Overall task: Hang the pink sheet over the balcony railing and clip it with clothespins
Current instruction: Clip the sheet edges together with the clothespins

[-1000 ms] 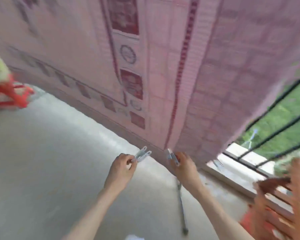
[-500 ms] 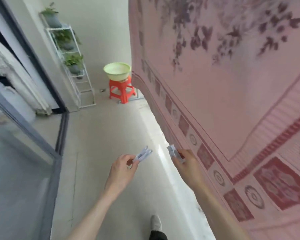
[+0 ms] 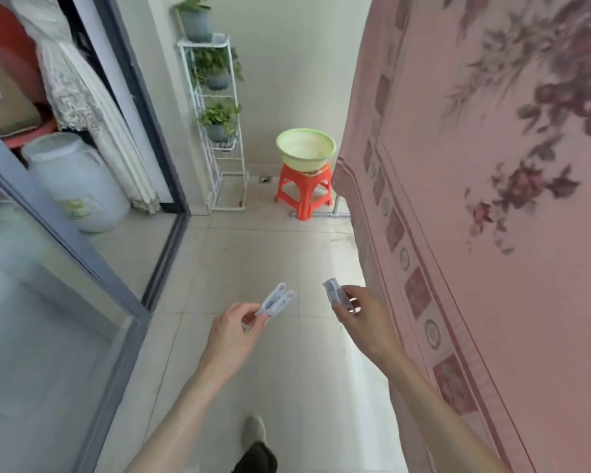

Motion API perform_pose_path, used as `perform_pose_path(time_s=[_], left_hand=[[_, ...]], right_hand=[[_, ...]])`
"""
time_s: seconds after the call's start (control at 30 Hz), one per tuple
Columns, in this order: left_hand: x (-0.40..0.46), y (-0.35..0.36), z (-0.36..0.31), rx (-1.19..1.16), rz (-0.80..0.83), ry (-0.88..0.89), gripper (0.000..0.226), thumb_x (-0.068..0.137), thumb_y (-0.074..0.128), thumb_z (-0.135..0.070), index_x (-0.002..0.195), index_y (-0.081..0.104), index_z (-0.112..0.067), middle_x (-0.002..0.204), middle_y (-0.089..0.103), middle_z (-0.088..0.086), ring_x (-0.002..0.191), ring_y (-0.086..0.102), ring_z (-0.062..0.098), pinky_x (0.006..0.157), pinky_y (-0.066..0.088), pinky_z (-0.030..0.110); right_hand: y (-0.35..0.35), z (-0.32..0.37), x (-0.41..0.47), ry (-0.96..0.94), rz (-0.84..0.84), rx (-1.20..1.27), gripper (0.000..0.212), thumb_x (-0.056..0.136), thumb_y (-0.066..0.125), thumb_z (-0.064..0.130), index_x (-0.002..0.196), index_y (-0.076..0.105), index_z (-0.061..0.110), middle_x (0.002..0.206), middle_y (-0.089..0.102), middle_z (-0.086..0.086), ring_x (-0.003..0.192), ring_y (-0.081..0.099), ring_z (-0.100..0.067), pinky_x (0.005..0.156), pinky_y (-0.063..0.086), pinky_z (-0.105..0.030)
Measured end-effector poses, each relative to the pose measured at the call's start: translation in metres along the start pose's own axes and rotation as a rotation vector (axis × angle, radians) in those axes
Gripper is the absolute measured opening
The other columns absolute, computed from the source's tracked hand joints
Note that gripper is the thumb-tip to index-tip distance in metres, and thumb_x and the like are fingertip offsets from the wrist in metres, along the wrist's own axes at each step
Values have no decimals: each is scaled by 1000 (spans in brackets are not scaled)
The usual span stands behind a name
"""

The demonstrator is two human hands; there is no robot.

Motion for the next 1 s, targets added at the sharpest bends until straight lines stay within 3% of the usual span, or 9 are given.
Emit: perform_pose_path(time_s=[0.07,0.2,0.37,0.6,0.8,0.93,1.0], left_hand=[[48,0,10,11,10,-24,9,86,60,-23,85,66,-17,83,62,-3,77,59,15,66,40,19],[163,-9,17,9,36,-23,11,86,58,-24,83,65,-17,87,64,0,81,59,15,72,44,25],[309,-36,1,49,57,15,10,86,58,-23,87,67,-18,90,63,0,84,58,16,77,44,28],[459,-18,-9,75,161,18,12,86,58,-22,90,67,-16,89,62,3,85,58,19,79,44,30],[616,-4,-33,70,166,68,12,87,57,-23,91,67,-18,92,59,2,79,57,14,73,38,23],[724,-3,-78,112,182,171,16,89,54,-23,99,66,-17,89,52,-3,77,53,11,66,30,16],[773,-5,-99,137,190,230,18,90,53,-23,102,65,-16,86,47,-7,78,51,11,64,28,15]], right_hand=[[16,7,50,-11,26,-28,25,88,56,33,94,62,10,94,63,-5,83,57,-18,68,44,-25],[40,30,155,0,35,6,22,89,55,30,94,61,10,92,63,-9,84,57,-27,74,47,-38],[62,67,282,45,25,33,13,87,56,29,93,58,17,89,64,-4,84,58,-22,63,41,-24],[79,72,431,123,12,80,10,84,58,16,94,57,18,82,63,-2,83,59,-22,71,46,-32],[91,93,583,125,55,272,34,88,57,10,120,51,18,89,61,-1,80,65,-26,79,52,-37],[90,122,689,74,108,355,44,87,52,1,127,49,19,108,60,-14,95,62,-32,81,52,-35],[90,135,738,87,116,397,47,84,47,-4,127,50,16,104,58,-13,92,57,-29,79,48,-34]])
Point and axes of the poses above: each hand's wrist, its own x-axis towards the middle knuckle, its own y-axis out of the palm, z = x × y, the point moved 9 cm from there along x, towards the middle knuckle
